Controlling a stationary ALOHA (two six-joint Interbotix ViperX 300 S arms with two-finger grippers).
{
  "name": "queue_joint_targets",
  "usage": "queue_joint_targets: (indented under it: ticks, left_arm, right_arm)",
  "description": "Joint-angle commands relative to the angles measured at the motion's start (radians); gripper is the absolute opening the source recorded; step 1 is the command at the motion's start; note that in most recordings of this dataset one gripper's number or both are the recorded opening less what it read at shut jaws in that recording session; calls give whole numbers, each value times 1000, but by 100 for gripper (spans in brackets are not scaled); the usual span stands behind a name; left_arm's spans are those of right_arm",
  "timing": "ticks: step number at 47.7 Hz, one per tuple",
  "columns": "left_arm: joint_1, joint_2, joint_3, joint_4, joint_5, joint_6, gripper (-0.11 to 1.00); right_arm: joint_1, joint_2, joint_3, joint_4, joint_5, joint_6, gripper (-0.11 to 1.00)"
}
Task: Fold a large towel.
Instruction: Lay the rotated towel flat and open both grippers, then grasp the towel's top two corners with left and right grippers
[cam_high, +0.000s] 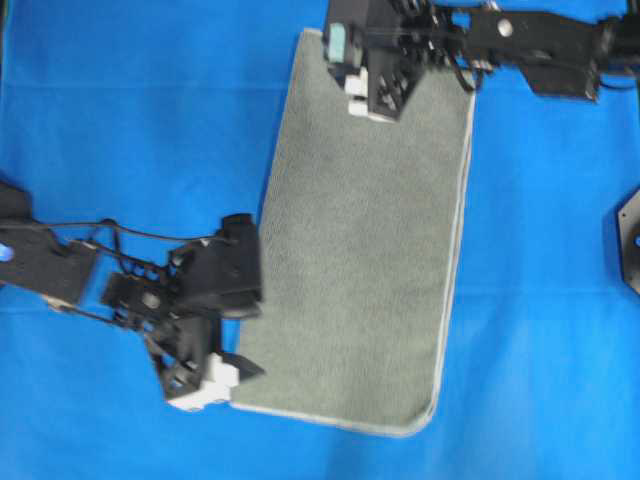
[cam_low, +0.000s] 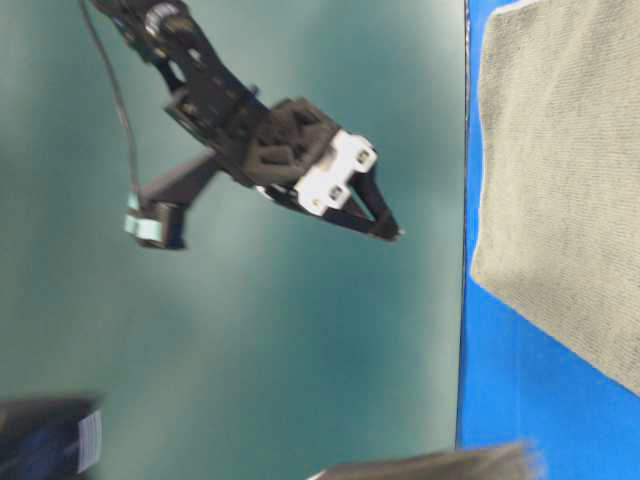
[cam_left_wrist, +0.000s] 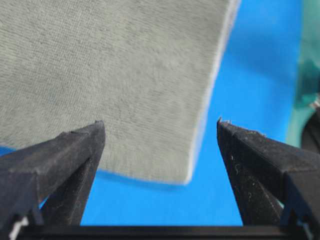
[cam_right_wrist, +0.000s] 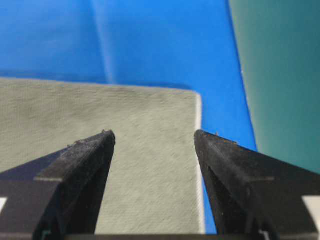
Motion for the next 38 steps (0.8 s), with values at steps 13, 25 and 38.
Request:
queue_joint_targets:
  ticks: [13, 25, 38]
  left_arm:
    - [173, -204, 130, 3, -179, 230, 84]
    - [367, -242, 156, 3, -374, 453, 84]
    - [517, -212, 137, 3, -423, 512, 84]
  right_arm:
    - [49, -348, 235, 92, -89, 8, 64]
    - [51, -604, 437, 173, -176, 69, 64]
    - [25, -704, 541, 186, -242, 143, 64]
